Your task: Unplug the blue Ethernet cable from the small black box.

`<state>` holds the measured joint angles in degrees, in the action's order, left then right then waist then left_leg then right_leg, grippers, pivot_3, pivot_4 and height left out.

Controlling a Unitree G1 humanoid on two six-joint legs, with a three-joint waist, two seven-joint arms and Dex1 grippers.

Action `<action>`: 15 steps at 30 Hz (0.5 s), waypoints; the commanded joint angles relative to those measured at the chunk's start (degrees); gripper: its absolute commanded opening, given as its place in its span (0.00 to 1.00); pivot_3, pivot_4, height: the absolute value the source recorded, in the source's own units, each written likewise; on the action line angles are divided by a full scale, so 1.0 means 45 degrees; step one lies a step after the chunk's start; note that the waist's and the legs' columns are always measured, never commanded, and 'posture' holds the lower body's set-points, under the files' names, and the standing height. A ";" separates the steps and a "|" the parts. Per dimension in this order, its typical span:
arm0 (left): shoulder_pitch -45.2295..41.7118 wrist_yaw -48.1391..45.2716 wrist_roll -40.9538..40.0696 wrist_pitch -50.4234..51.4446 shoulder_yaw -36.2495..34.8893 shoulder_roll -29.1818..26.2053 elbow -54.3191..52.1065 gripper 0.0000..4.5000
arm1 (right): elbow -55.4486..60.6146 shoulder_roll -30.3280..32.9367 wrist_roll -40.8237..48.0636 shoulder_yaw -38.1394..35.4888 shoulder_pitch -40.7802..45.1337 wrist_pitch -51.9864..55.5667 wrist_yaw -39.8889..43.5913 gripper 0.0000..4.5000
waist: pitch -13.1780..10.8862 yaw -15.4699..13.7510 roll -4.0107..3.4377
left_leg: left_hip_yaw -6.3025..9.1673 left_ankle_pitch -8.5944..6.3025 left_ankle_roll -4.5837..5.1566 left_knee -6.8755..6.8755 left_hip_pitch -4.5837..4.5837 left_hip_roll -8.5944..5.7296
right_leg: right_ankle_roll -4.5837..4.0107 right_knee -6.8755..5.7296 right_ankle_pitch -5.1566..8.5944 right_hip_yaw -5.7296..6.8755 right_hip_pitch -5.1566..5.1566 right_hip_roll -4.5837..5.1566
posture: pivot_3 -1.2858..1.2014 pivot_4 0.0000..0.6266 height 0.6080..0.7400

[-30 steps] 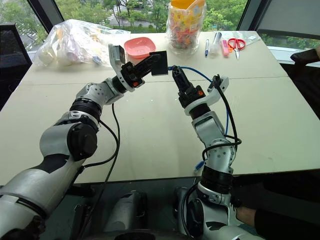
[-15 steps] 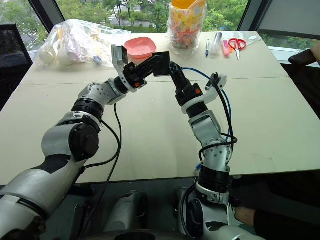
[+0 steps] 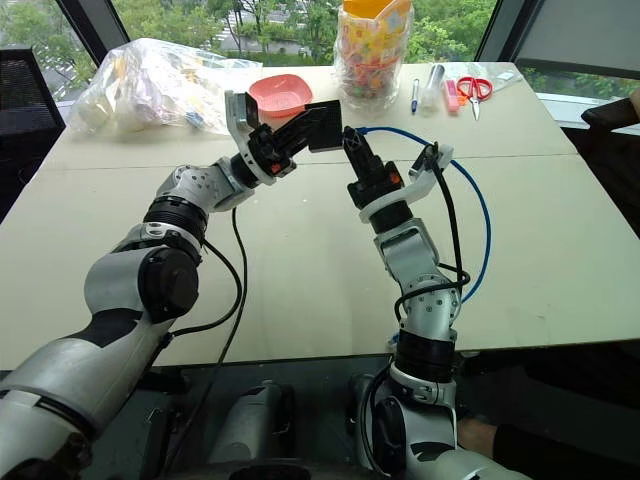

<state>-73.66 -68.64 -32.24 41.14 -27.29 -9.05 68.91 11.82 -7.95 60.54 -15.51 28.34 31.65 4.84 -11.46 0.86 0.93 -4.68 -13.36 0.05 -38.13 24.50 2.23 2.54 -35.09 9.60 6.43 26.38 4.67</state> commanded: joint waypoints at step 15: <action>0.1311 0.3535 -0.0437 -0.2438 -0.1253 -0.2337 -0.0841 0.11 | -0.2246 0.4033 0.0042 -0.1902 0.2022 -0.0648 0.0442 0.02 | -0.0003 -0.0117 -0.0008 | -0.0017 0.0000 0.0000 0.0014 -0.0005 0.0008 | -0.0006 -0.0004 -0.0002 -0.0001 0.0002 0.0001 | 0.52 0.24 1.00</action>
<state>-67.97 -51.57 -36.56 32.54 -36.04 -20.69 67.29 1.16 8.55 61.46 -24.90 35.49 28.25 5.02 -11.47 0.34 0.90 -4.76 -13.36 0.05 -38.10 24.48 2.22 2.51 -35.10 9.58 6.43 26.36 4.72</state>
